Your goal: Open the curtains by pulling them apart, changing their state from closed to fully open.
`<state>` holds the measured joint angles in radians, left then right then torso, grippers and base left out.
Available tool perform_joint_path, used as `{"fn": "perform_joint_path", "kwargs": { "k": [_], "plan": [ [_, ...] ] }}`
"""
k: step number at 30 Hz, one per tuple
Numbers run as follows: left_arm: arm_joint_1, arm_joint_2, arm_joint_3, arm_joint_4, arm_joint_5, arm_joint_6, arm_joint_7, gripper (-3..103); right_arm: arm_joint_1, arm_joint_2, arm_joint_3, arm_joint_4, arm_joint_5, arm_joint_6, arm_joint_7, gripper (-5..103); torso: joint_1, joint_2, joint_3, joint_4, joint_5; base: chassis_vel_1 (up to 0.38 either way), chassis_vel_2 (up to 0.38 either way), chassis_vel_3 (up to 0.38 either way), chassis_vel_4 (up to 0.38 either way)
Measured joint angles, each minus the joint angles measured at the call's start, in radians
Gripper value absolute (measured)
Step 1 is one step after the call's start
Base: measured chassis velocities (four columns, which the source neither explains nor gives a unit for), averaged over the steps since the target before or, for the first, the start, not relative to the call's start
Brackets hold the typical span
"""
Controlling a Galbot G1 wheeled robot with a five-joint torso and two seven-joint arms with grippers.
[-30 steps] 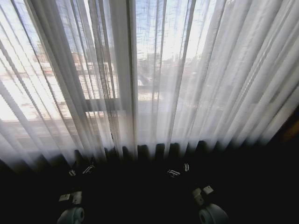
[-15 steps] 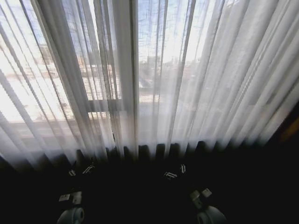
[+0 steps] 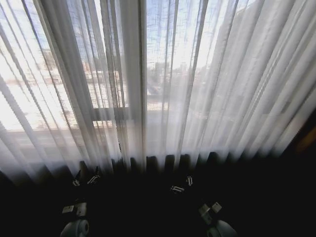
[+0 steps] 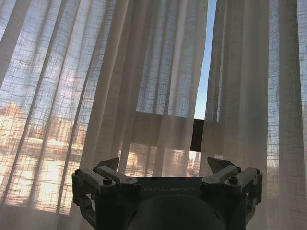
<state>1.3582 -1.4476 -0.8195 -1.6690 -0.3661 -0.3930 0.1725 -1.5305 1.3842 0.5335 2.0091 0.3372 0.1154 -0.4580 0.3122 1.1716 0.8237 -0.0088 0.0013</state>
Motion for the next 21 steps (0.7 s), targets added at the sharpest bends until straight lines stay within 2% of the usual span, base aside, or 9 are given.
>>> {"fn": "perform_joint_path", "kwargs": {
  "k": [5,16,21],
  "plan": [
    [0.000,0.000,0.000,0.000,0.000,0.000,0.000,100,-0.003,0.000,-0.002,0.008,-0.002,-0.007,-0.007,100,0.002,-0.001,0.001,0.0000,0.0002,-0.110,0.097,0.136,-0.149],
    [0.000,0.000,0.000,0.000,0.000,0.000,0.000,100,-0.006,0.014,-0.012,0.001,-0.015,0.000,-0.044,100,-0.001,0.000,0.000,0.0000,0.0001,-0.027,0.019,0.021,-0.023],
    [0.000,0.000,0.000,0.000,0.000,0.000,0.000,100,0.000,0.016,-0.014,-0.005,-0.013,0.000,-0.044,100,0.000,0.000,0.000,0.0002,0.0000,-0.126,0.149,0.137,-0.107]
  ]
}}
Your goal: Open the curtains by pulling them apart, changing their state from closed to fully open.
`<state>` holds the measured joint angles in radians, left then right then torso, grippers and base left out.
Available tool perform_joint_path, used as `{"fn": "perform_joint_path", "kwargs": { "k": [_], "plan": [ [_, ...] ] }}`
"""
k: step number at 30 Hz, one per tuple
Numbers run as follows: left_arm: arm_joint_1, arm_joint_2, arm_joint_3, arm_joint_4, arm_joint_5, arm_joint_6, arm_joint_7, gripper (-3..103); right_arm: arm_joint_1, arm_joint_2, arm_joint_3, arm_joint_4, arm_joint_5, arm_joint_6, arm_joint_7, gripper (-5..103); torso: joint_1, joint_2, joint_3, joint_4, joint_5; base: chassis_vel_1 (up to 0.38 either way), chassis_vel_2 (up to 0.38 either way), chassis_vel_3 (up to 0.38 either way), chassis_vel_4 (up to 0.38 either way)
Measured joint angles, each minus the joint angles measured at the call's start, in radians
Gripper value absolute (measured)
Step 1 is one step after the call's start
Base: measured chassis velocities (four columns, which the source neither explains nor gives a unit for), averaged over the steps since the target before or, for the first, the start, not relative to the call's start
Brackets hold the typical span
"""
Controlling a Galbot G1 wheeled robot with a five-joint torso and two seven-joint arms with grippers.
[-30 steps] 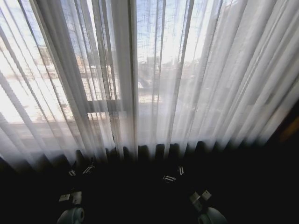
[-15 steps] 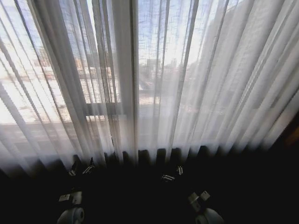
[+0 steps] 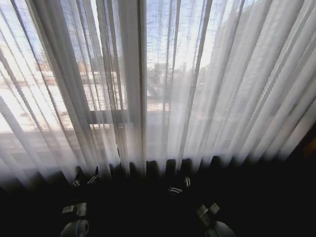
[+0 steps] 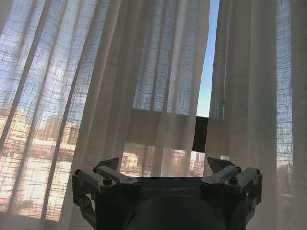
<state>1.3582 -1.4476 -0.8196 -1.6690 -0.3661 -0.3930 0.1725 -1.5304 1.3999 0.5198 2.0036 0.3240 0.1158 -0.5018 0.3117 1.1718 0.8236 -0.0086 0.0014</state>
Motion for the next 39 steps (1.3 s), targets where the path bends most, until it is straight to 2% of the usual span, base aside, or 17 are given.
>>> {"fn": "perform_joint_path", "kwargs": {
  "k": [12,15,16,17,21,27,32,39],
  "plan": [
    [0.000,0.000,0.000,0.000,0.000,0.000,0.000,100,0.011,-0.002,0.005,-0.017,0.009,0.010,0.007,100,0.001,0.000,0.000,-0.0001,0.0001,-0.255,0.247,0.243,-0.255],
    [0.000,0.000,0.000,0.000,0.000,0.000,0.000,100,0.015,-0.002,0.002,-0.019,-0.005,0.019,0.056,100,0.001,0.000,0.000,-0.0003,0.0000,-0.338,0.348,0.339,-0.330],
    [0.000,0.000,0.000,0.000,0.000,0.000,0.000,100,0.020,-0.002,-0.003,-0.021,-0.015,0.024,0.111,100,0.001,0.000,0.000,-0.0001,0.0001,-0.307,0.314,0.340,-0.346],
    [0.000,0.000,0.000,0.000,0.000,0.000,0.000,100,0.020,-0.002,-0.003,-0.021,-0.015,0.024,0.111,100,0.001,0.000,0.000,-0.0001,0.0001,-0.307,0.314,0.340,-0.346],
    [-0.001,0.000,0.000,0.000,0.000,0.000,0.000,100,0.033,-0.010,-0.003,-0.025,-0.040,0.024,0.198,100,0.002,-0.001,0.001,-0.0003,-0.0002,-0.223,0.219,0.198,-0.219],
    [0.000,0.000,0.000,0.000,0.000,0.000,0.000,100,0.061,-0.018,-0.010,-0.038,-0.053,0.035,0.235,100,0.002,-0.001,0.001,0.0001,-0.0002,-0.058,0.053,0.034,-0.057],
    [0.000,0.000,0.000,0.000,0.000,0.000,0.000,100,0.122,-0.038,-0.043,-0.068,-0.100,0.032,0.282,100,-0.001,0.001,0.000,-0.0002,0.0004,0.038,-0.041,-0.036,0.039],
    [0.000,0.000,0.000,0.000,0.000,0.000,0.000,100,0.263,-0.033,-0.158,-0.163,-0.107,0.007,0.373,100,0.001,0.000,0.000,-0.0001,-0.0001,0.010,-0.017,-0.009,0.024]
  ]
}}
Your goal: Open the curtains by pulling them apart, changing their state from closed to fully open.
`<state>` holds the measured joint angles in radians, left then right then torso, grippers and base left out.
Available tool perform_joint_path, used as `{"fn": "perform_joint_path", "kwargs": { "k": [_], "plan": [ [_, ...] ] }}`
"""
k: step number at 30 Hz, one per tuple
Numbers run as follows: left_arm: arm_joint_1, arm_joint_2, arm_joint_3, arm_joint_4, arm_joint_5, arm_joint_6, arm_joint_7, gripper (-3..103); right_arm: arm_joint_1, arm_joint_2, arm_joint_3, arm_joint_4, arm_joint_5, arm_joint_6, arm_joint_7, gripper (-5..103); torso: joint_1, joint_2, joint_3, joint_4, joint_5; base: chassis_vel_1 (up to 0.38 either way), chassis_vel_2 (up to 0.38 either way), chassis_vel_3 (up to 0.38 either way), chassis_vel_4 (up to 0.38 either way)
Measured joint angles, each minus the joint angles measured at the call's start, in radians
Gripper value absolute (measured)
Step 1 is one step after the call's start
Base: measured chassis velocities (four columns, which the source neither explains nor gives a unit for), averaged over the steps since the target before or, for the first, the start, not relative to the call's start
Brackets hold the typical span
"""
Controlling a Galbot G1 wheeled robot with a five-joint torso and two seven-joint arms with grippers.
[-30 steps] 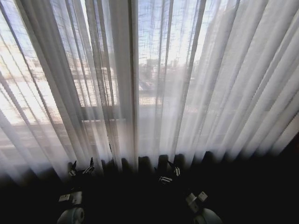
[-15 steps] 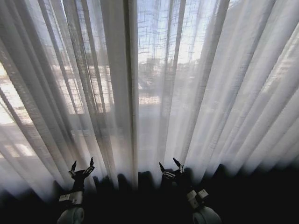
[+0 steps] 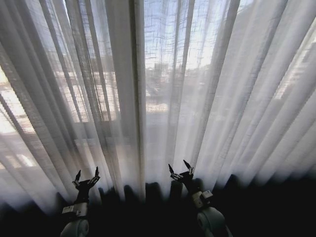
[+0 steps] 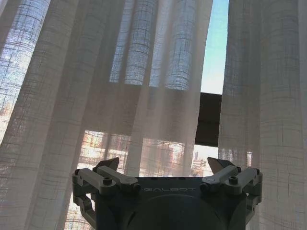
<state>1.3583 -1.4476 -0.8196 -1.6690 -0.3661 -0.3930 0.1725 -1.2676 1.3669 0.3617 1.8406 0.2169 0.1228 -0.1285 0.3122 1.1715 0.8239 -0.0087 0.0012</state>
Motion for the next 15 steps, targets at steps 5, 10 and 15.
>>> {"fn": "perform_joint_path", "kwargs": {
  "k": [5,10,15],
  "plan": [
    [0.000,0.000,0.000,0.000,0.000,0.000,0.000,100,0.095,-0.002,-0.044,-0.110,-0.001,0.018,0.029,100,0.001,0.000,0.000,0.0003,0.0000,0.000,0.000,0.000,0.000],
    [0.000,0.000,0.000,0.000,0.000,0.000,0.000,100,0.144,-0.033,-0.017,-0.166,0.018,0.036,0.040,100,0.000,0.000,0.000,-0.0001,0.0003,0.000,0.000,0.000,0.000],
    [0.000,0.000,0.000,0.000,0.000,0.000,0.000,100,0.162,-0.061,0.005,-0.184,0.048,0.037,0.052,100,0.000,0.000,0.000,-0.0006,0.0002,0.000,0.000,0.000,0.000]
  ]
}}
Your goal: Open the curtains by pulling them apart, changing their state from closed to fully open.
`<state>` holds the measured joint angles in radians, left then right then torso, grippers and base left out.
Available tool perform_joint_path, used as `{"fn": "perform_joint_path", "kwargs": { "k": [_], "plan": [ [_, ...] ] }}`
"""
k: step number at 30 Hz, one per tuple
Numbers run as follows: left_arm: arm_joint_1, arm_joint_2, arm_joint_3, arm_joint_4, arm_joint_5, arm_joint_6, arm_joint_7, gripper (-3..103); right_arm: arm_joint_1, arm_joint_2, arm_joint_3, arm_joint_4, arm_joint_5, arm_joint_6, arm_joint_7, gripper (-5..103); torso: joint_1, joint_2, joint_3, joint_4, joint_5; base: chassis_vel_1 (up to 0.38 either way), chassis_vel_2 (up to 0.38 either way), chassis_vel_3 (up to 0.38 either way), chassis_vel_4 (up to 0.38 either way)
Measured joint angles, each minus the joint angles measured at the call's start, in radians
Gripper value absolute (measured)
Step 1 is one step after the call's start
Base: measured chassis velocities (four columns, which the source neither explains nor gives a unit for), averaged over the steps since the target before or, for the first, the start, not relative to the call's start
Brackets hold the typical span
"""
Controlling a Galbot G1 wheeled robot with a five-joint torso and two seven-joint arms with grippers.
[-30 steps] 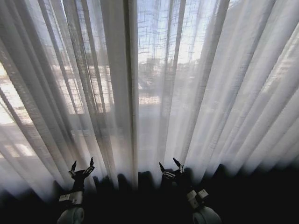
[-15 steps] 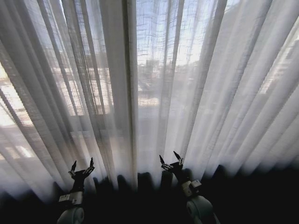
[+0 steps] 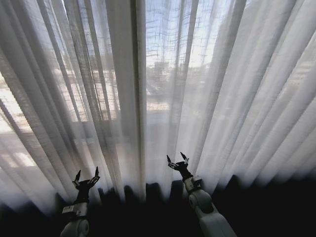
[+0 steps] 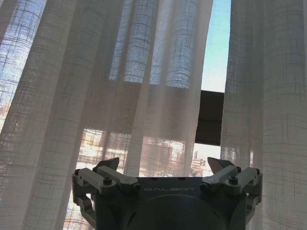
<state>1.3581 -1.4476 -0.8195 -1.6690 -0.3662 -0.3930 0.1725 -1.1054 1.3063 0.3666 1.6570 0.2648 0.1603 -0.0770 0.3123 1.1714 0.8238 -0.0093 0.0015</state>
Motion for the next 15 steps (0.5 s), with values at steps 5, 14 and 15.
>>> {"fn": "perform_joint_path", "kwargs": {
  "k": [5,14,15],
  "plan": [
    [0.000,0.000,0.000,0.000,0.000,0.000,0.000,100,0.042,0.034,-0.025,-0.031,0.003,-0.001,0.016,100,0.000,0.000,0.000,0.0008,-0.0001,0.000,0.000,0.000,0.000],
    [0.000,0.000,0.000,0.000,0.000,0.000,0.000,100,0.092,0.084,-0.064,-0.092,-0.018,0.001,0.021,99,0.000,0.000,0.000,0.0006,-0.0001,0.000,0.000,0.000,0.000],
    [0.000,0.000,0.000,0.000,0.000,0.000,0.000,100,0.093,0.086,-0.067,-0.102,-0.022,0.009,0.020,99,0.000,0.000,0.000,0.0006,-0.0001,0.000,0.000,0.000,0.000]
  ]
}}
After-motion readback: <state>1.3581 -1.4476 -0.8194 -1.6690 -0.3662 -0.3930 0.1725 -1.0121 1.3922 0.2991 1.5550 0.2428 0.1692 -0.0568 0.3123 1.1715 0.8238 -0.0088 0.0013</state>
